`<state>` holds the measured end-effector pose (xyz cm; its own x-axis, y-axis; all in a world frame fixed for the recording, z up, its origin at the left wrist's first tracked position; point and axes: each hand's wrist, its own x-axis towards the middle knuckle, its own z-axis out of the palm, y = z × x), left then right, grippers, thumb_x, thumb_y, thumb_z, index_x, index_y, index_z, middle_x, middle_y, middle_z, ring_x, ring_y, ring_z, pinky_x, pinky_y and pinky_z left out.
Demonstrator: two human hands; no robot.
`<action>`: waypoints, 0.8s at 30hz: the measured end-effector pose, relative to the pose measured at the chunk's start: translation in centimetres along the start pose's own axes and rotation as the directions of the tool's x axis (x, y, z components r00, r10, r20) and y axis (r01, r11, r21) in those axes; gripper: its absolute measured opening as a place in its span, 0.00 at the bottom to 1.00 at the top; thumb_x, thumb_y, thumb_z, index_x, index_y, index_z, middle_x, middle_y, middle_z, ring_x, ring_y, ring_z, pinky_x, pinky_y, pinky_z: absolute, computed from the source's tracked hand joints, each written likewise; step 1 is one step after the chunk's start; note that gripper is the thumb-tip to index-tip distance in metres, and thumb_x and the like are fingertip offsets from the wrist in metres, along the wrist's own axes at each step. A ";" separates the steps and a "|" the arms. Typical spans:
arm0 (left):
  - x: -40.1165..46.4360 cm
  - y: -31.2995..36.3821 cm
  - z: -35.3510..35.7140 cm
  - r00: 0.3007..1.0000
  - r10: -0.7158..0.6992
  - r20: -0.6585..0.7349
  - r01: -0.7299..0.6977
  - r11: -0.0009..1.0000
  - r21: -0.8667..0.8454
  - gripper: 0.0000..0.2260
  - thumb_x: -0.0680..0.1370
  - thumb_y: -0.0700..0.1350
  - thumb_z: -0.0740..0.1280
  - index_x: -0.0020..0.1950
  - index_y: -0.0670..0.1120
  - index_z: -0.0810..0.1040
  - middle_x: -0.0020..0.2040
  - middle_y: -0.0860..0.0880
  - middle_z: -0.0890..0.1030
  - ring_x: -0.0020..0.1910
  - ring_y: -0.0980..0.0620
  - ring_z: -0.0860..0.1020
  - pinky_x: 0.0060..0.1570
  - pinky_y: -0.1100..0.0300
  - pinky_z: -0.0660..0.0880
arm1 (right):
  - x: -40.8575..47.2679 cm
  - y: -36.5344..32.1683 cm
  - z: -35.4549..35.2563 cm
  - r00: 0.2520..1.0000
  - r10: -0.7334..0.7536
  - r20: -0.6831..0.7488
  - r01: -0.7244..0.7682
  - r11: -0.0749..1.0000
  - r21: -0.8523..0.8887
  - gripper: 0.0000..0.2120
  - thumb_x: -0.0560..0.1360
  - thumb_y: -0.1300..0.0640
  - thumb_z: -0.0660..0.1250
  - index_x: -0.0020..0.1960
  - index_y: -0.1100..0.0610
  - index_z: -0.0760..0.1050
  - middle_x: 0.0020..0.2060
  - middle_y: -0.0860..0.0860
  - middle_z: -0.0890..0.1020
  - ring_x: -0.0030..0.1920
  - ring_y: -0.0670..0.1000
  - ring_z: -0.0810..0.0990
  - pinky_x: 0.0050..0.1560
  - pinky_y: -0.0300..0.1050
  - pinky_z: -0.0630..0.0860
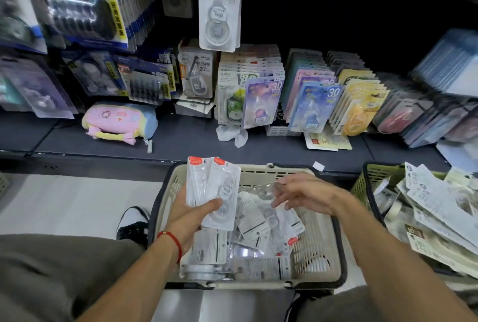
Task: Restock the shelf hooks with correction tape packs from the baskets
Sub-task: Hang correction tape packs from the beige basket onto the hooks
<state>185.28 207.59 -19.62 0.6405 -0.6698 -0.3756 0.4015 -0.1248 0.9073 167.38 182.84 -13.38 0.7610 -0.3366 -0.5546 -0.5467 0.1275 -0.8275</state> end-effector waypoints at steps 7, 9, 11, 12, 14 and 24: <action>-0.7 4.4 1.2 0.991 0.115 0.065 -0.109 0.990 -0.084 0.32 0.68 0.41 0.84 0.68 0.54 0.77 0.61 0.47 0.87 0.58 0.43 0.86 0.52 0.44 0.83 | -1.0 -9.2 -0.7 0.898 -0.335 -0.284 0.154 0.845 -0.511 0.23 0.80 0.42 0.71 0.31 0.53 0.75 0.24 0.43 0.71 0.25 0.44 0.67 0.31 0.41 0.65; -0.7 6.2 2.0 0.980 0.164 0.109 -0.152 0.982 -0.112 0.33 0.68 0.43 0.84 0.70 0.53 0.76 0.62 0.47 0.86 0.59 0.44 0.86 0.50 0.48 0.84 | -0.9 -11.0 -0.4 0.864 -0.389 -0.320 0.171 0.824 -0.541 0.25 0.82 0.43 0.69 0.31 0.53 0.71 0.22 0.42 0.71 0.25 0.43 0.66 0.33 0.44 0.63; -0.5 8.3 2.8 0.970 0.206 0.126 -0.188 0.972 -0.141 0.32 0.70 0.43 0.83 0.70 0.53 0.75 0.63 0.47 0.85 0.60 0.45 0.86 0.46 0.52 0.84 | -0.8 -12.3 0.1 0.842 -0.422 -0.336 0.167 0.797 -0.581 0.25 0.83 0.41 0.66 0.32 0.53 0.70 0.23 0.43 0.72 0.26 0.45 0.68 0.34 0.45 0.63; -0.3 9.4 3.2 0.966 0.225 0.124 -0.206 0.967 -0.150 0.32 0.70 0.44 0.83 0.70 0.52 0.75 0.63 0.47 0.85 0.60 0.45 0.85 0.48 0.51 0.84 | -0.8 -12.9 0.3 0.827 -0.441 -0.348 0.170 0.787 -0.594 0.25 0.83 0.41 0.65 0.32 0.53 0.69 0.24 0.44 0.71 0.27 0.46 0.68 0.34 0.45 0.63; 0.2 11.5 3.6 0.958 0.266 0.111 -0.248 0.957 -0.152 0.35 0.67 0.44 0.84 0.71 0.51 0.74 0.64 0.47 0.85 0.63 0.44 0.84 0.60 0.43 0.81 | -0.8 -14.3 0.4 0.795 -0.481 -0.368 0.192 0.776 -0.600 0.25 0.84 0.41 0.64 0.33 0.53 0.68 0.24 0.45 0.69 0.25 0.46 0.66 0.30 0.43 0.63; 4.2 21.9 3.0 0.860 0.511 -0.001 -0.510 0.859 0.053 0.33 0.63 0.43 0.85 0.65 0.55 0.78 0.58 0.52 0.87 0.59 0.49 0.85 0.56 0.49 0.83 | -0.8 -19.8 -0.5 0.615 -0.661 -0.431 0.344 0.716 -0.607 0.24 0.84 0.44 0.63 0.33 0.54 0.65 0.23 0.43 0.69 0.28 0.49 0.67 0.35 0.48 0.63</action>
<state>194.81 199.89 -0.74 0.7563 -0.6389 0.1404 -0.0165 0.1959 0.9805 177.39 180.17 3.50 0.6781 -0.6935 0.2433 -0.3417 -0.5906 -0.7311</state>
